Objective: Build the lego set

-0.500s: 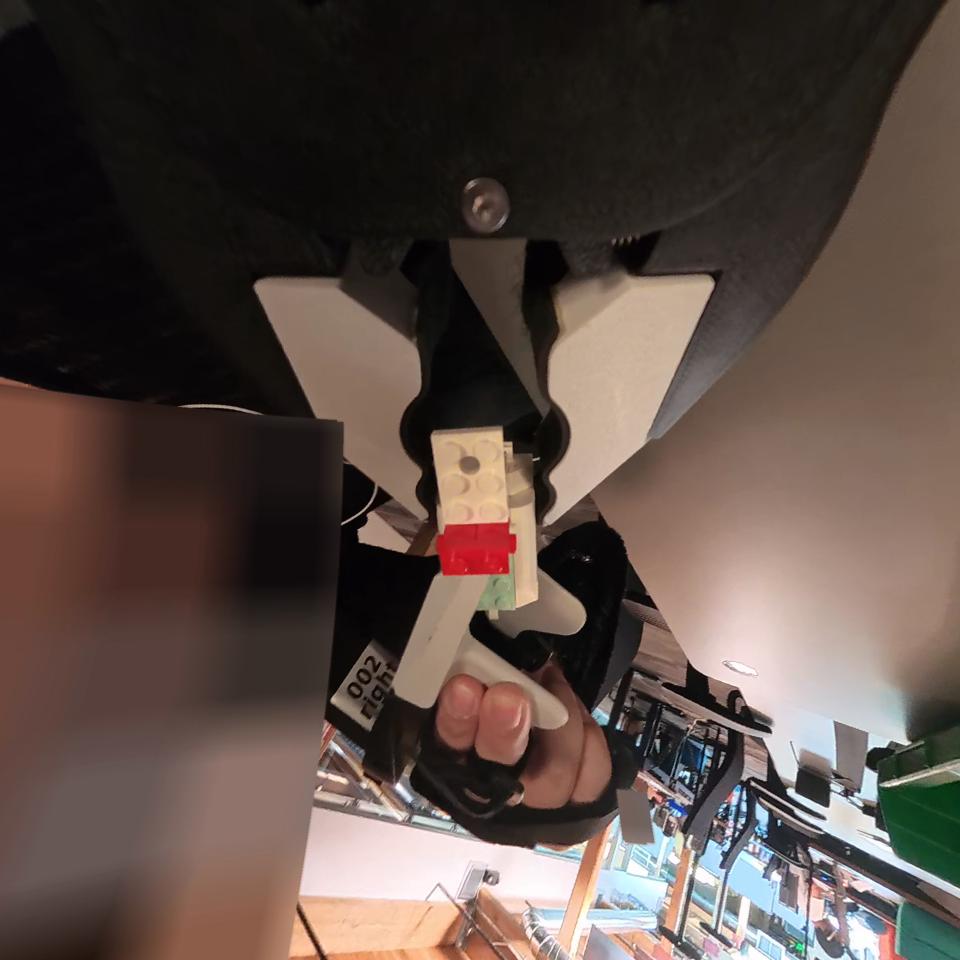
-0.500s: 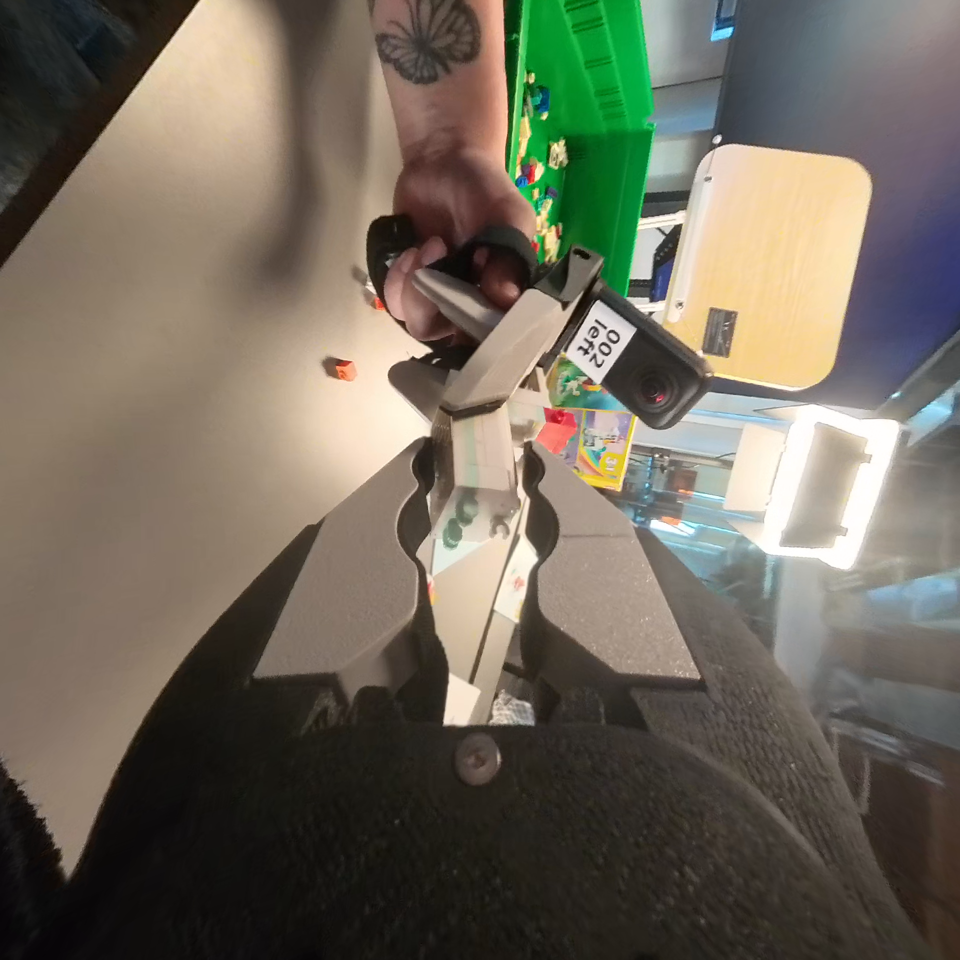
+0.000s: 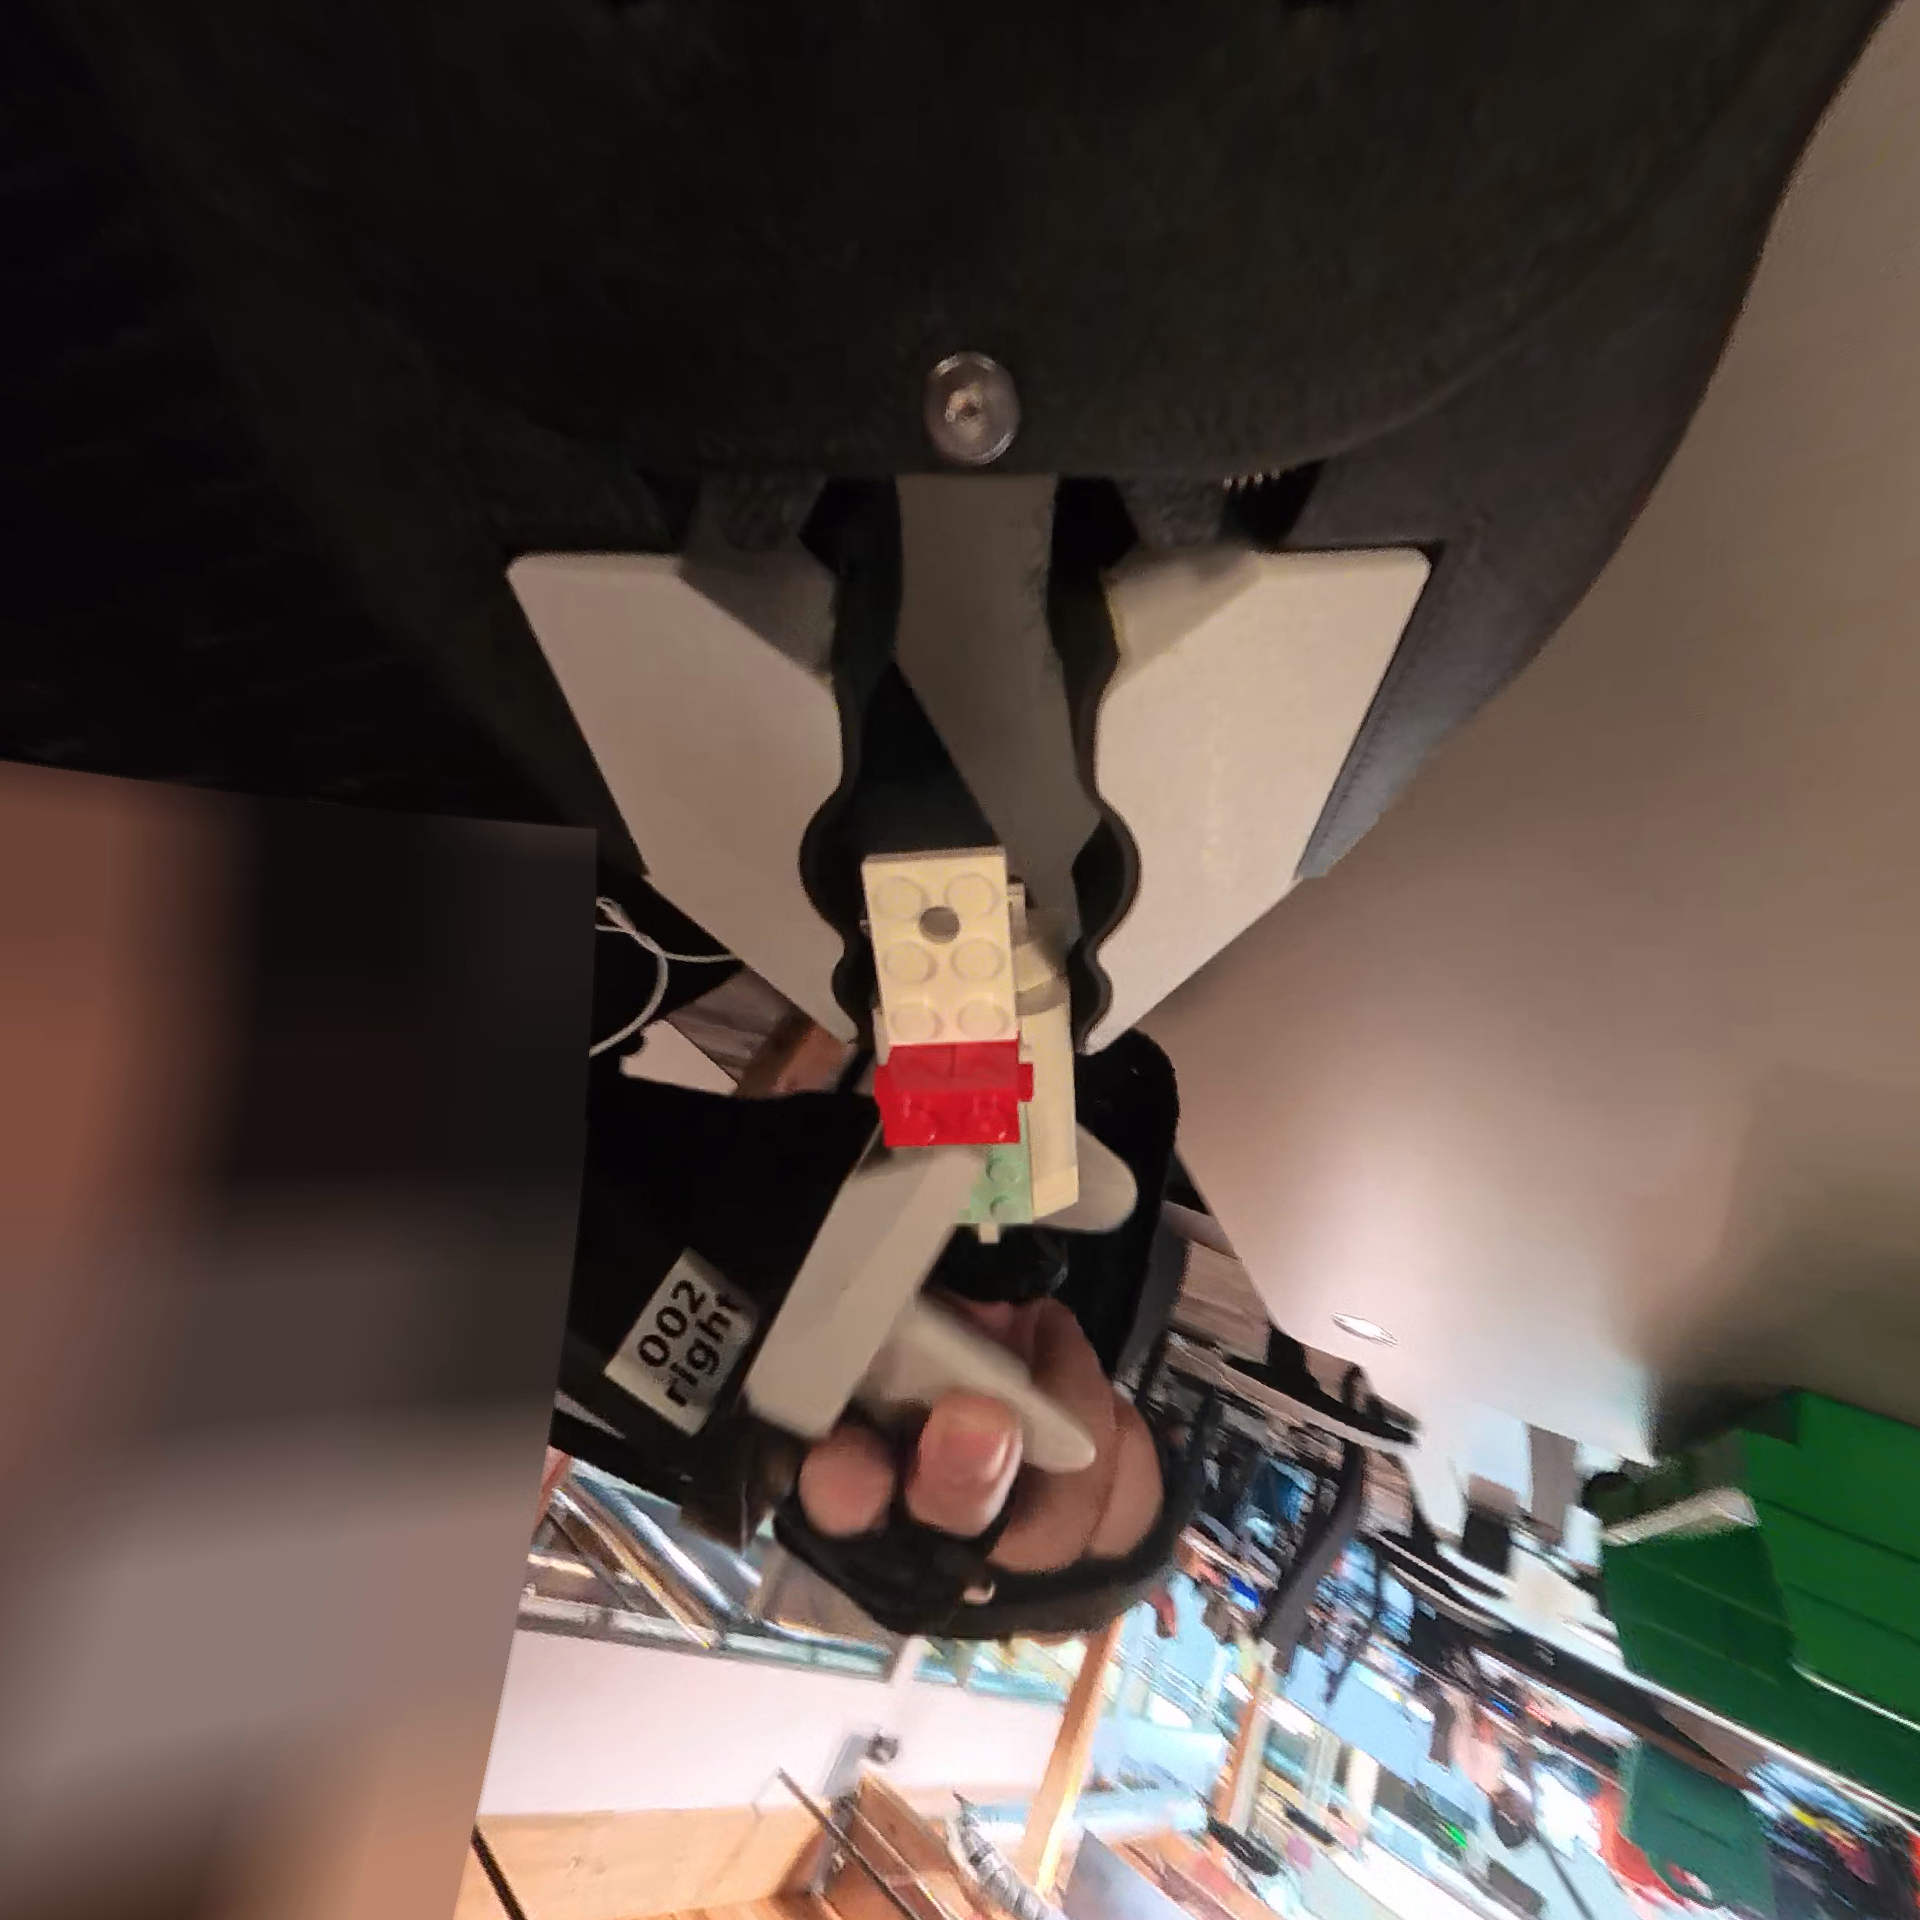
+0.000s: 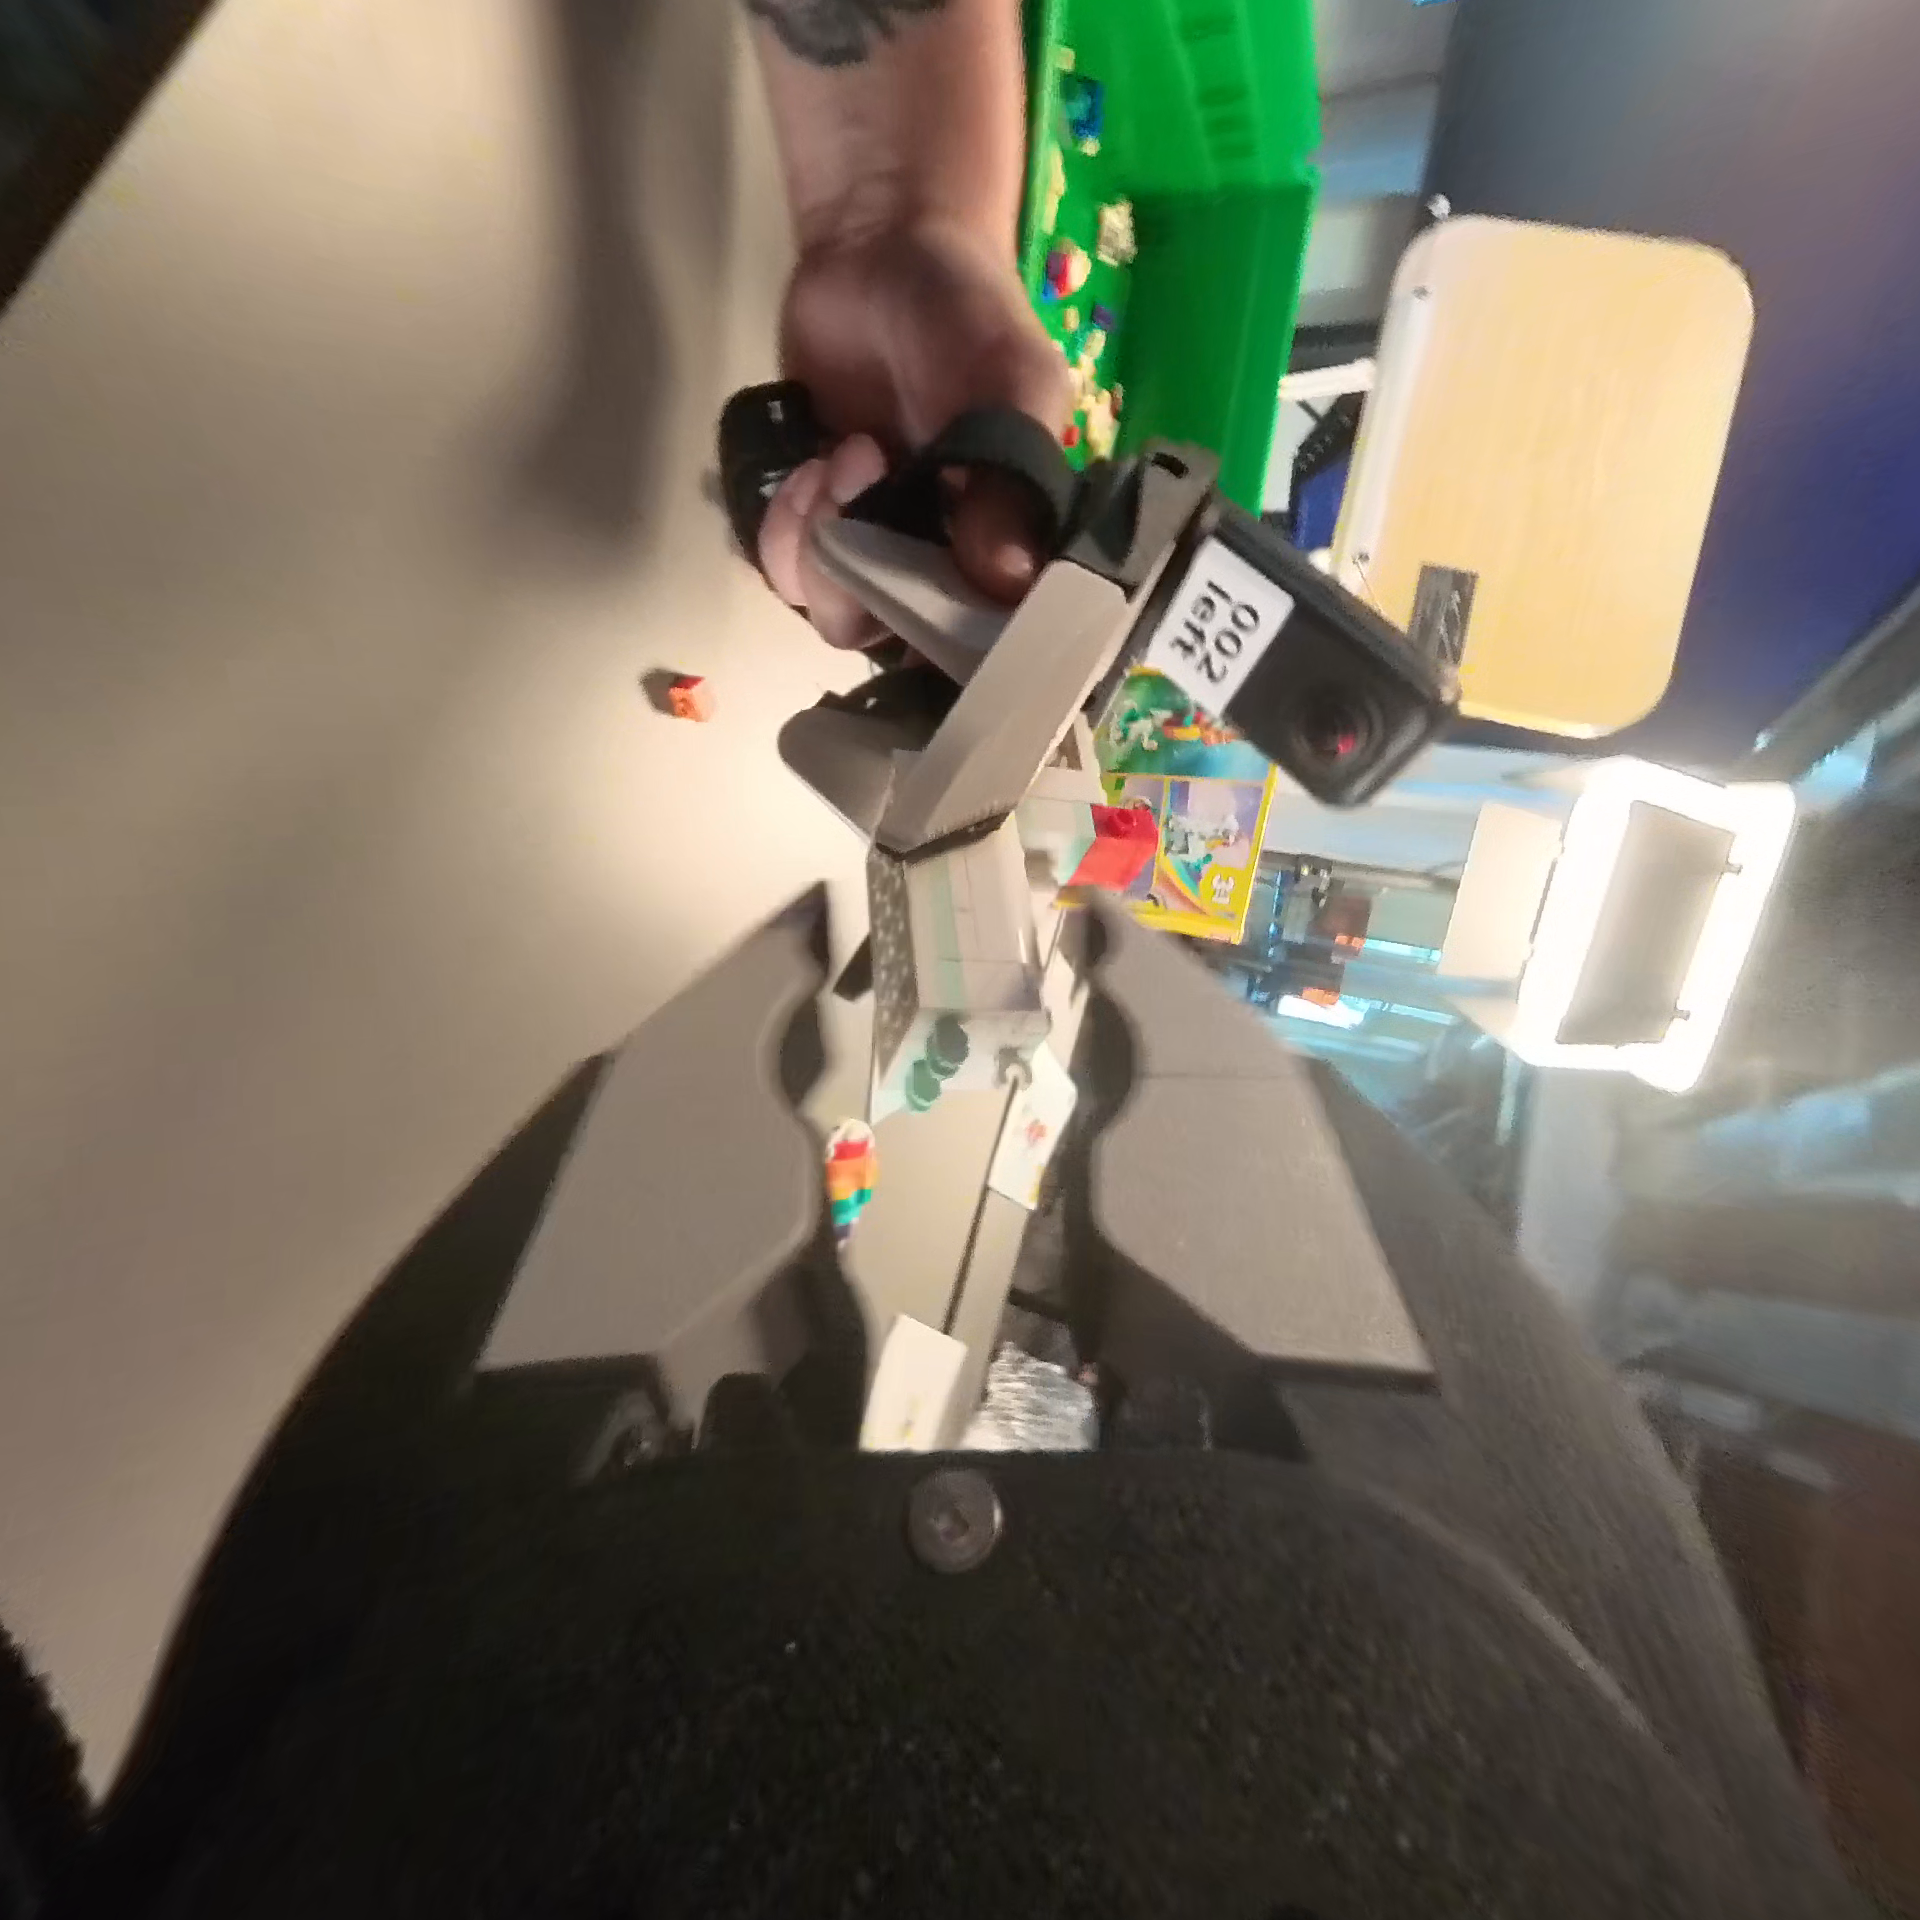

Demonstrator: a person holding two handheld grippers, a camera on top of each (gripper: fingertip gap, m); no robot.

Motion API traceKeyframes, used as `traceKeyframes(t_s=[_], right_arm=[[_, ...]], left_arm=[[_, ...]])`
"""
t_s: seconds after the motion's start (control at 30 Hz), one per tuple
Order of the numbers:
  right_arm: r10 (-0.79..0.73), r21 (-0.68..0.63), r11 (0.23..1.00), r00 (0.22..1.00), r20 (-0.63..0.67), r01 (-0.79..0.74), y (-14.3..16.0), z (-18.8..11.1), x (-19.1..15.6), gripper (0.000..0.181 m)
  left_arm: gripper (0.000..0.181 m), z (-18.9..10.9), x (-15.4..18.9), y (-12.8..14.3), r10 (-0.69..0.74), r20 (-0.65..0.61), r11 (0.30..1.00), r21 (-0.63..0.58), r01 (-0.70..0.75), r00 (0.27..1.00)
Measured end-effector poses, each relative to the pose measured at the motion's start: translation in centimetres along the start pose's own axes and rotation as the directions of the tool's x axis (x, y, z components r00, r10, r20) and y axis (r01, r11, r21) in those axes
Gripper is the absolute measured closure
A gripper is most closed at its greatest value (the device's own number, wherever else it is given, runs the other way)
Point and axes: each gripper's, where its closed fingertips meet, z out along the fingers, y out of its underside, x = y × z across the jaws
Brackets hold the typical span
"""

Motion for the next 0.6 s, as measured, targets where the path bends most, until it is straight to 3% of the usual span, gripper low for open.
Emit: traceKeyframes(t_s=[0.07,0.17,0.3,0.37,0.5,0.6], right_arm=[[0.06,0.016,0.998,0.998,-0.023,-0.06,0.4,0.1,0.3,0.121],[0.137,0.068,0.989,0.989,-0.051,-0.134,0.9,0.2,0.6,0.118],[0.3,0.128,0.948,0.952,-0.061,-0.29,3.2,0.5,0.4,0.114],[0.447,0.19,0.88,0.894,-0.023,-0.435,4.3,0.8,0.0,0.113],[0.707,0.253,0.623,0.671,0.224,-0.741,4.6,2.8,-1.9,0.128],[0.7,0.14,0.538,0.533,0.476,-0.831,2.7,5.2,-5.1,0.132]], left_arm=[[0.146,-0.4,-1.1,0.1,0.04,0.071,0.999,-0.003,-0.04,0.997],[0.145,-1.3,-2.7,-0.3,0.162,0.219,0.987,-0.012,-0.163,0.962],[0.145,-3.1,-4.1,-1.0,0.396,0.431,0.916,-0.121,-0.382,0.811],[0.145,-4.2,-4.1,-1.2,0.459,0.49,0.885,-0.183,-0.428,0.741],[0.145,-9.0,-3.5,-2.4,0.383,0.688,0.907,-0.155,-0.39,0.617],[0.145,-12.7,-2.2,-2.3,0.235,0.803,0.936,-0.035,-0.35,0.548]])
